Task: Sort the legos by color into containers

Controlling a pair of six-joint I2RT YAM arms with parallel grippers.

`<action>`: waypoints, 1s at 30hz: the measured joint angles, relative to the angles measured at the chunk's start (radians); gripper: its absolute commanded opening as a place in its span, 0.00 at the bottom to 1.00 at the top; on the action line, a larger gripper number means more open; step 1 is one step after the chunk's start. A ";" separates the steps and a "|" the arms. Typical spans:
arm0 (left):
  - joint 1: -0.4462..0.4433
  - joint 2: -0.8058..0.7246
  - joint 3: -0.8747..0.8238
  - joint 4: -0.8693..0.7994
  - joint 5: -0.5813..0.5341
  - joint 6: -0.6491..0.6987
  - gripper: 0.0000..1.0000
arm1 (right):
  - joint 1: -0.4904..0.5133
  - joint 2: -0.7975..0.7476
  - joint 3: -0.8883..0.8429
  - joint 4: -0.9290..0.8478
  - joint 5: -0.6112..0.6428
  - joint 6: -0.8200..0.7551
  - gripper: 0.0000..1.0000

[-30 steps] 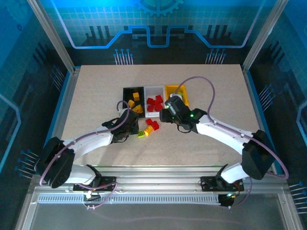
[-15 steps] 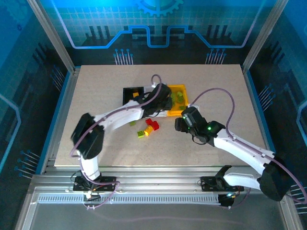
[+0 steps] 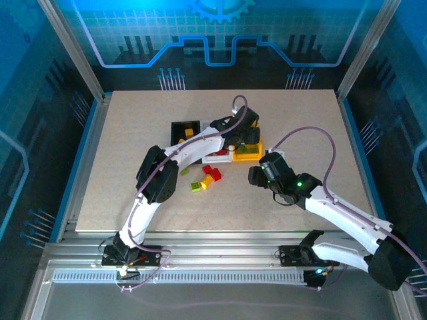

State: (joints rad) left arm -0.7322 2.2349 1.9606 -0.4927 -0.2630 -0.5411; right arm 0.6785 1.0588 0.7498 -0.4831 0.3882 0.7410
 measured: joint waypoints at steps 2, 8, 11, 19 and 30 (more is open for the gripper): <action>0.000 -0.014 -0.013 0.007 0.007 -0.005 0.88 | 0.000 0.000 0.000 0.000 -0.001 0.000 0.74; 0.000 -0.262 -0.276 0.077 0.035 -0.020 0.99 | 0.000 0.002 0.000 0.000 -0.003 0.000 0.75; 0.000 -0.462 -0.457 0.130 0.050 -0.042 0.99 | 0.000 0.016 0.000 0.002 -0.008 0.000 0.75; -0.004 -0.909 -0.970 0.206 0.049 -0.116 0.91 | 0.000 0.080 0.001 0.026 -0.023 0.000 0.75; 0.069 -0.940 -1.225 0.142 0.055 -0.158 0.63 | 0.001 0.146 0.014 0.055 -0.032 0.005 0.75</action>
State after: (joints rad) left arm -0.6632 1.2945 0.7353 -0.3511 -0.2085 -0.6991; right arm 0.6796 1.2045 0.7639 -0.4282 0.3557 0.7456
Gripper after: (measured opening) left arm 0.658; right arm 0.745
